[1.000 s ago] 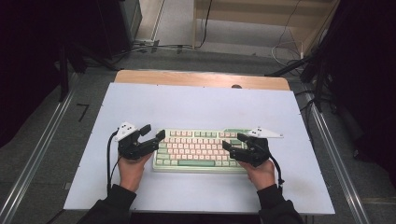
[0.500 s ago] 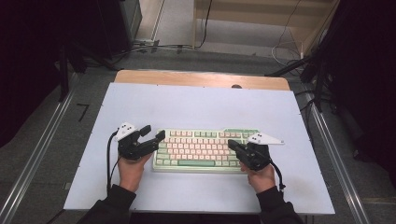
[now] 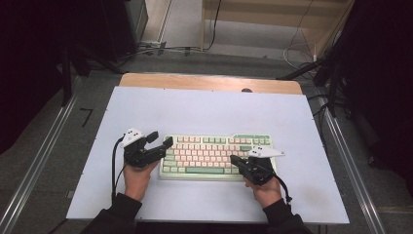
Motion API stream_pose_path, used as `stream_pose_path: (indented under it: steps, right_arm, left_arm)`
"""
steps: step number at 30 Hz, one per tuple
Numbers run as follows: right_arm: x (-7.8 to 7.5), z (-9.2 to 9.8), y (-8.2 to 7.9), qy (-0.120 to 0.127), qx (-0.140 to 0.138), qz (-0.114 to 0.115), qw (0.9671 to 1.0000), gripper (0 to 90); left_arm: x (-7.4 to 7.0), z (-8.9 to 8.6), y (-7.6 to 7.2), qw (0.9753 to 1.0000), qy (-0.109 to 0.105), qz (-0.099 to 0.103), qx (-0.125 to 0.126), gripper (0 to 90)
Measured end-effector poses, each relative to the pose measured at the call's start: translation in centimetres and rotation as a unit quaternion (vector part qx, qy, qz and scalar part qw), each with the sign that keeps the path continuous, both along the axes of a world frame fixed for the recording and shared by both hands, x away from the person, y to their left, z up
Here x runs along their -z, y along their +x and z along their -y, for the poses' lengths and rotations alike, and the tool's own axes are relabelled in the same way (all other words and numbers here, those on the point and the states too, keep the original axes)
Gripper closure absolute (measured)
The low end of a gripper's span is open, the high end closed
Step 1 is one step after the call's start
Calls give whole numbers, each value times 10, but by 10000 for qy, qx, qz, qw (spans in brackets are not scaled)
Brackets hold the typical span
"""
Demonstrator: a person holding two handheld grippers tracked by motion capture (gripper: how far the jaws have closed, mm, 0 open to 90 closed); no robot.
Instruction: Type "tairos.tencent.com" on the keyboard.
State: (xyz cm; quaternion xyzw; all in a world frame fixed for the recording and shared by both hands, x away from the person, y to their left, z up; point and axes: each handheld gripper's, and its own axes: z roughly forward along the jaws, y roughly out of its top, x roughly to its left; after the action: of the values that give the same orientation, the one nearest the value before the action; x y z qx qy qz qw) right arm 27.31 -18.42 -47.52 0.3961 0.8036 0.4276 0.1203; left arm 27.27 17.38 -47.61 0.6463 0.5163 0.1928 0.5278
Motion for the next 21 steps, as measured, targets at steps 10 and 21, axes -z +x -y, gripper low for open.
stream_pose_path:
  steps: [10,21]
  right_arm:
    - [12,-11,2,-246,-100,-151,9995,874]
    - [14,-13,3,-325,-122,-166,9993,874]
  left_arm:
    - [1,0,0,10000,-4,-19,18,335]
    - [1,0,-1,10000,-3,-29,22,335]
